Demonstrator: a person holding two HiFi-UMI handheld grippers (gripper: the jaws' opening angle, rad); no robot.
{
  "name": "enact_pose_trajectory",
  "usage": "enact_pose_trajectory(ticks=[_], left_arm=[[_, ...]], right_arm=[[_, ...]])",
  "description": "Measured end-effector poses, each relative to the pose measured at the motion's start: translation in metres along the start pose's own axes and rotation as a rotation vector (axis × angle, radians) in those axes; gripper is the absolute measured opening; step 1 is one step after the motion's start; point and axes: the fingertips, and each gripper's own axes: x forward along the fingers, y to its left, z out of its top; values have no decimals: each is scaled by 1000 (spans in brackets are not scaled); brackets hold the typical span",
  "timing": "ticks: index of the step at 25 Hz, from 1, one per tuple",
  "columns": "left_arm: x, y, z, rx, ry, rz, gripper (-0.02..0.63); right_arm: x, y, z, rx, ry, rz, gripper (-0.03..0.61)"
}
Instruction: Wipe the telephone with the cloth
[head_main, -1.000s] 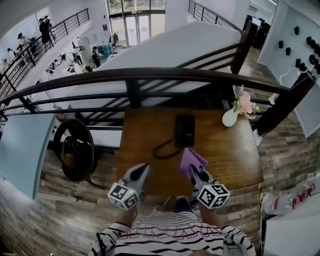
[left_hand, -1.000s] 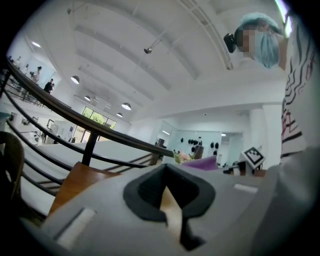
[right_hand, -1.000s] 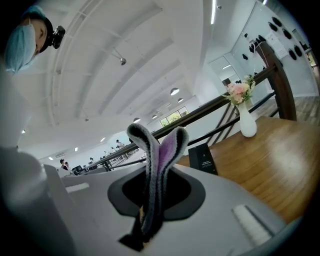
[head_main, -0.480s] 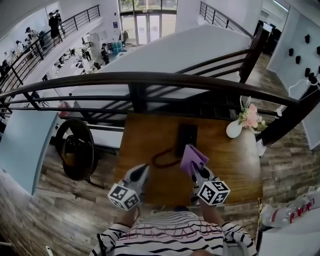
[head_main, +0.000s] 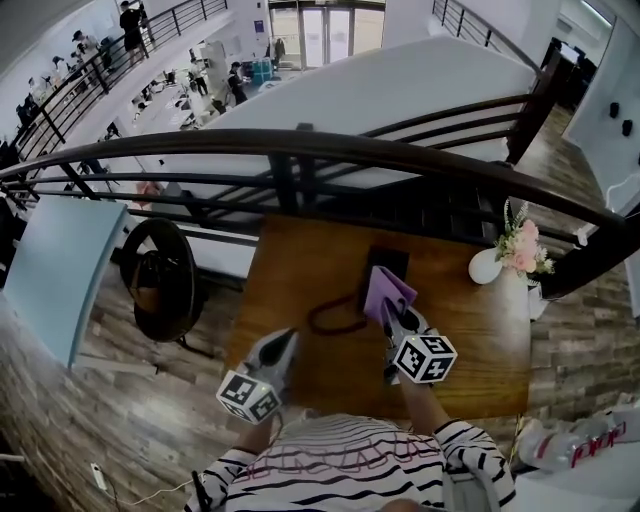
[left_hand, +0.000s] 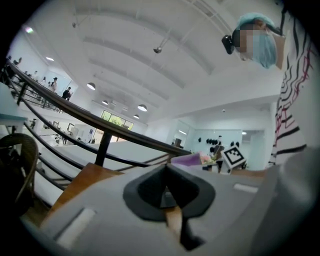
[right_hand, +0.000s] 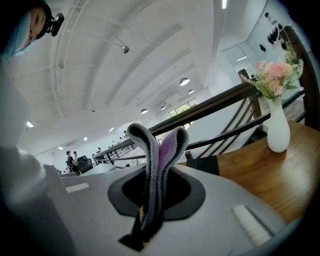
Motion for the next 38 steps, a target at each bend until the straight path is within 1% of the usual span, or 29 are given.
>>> enact_pose_trajectory(ticks=[7,11,15,19,23,28,33,38], left_arm=[[16,2,-10,-13,36,53,3],[14,7,-16,-27,44,94,3],[9,15,-21,-42,51,141,3],[8,18,-26,-52,43,166,3],[12,19,-28,-54,45,163,3],[22,14,-29,-49,50,131,3],[32,7,-32,-44,53,99,3],[43,1,-34,-48,60,63,3]], right_arm=[[69,-40,-4,10,83,7,35],[108,-54,-15,-28,137,-8,35],[137,-69,-30,-5,180,-37,35],[150,-88,-41,26,205,-71,35],[157,-99,-40,31,209,-96,35],[155,-114,-37,39,212,-122,35],[140,-139,-31,40,205,-167,35],[116,-174,-24,28,201,-237,35]])
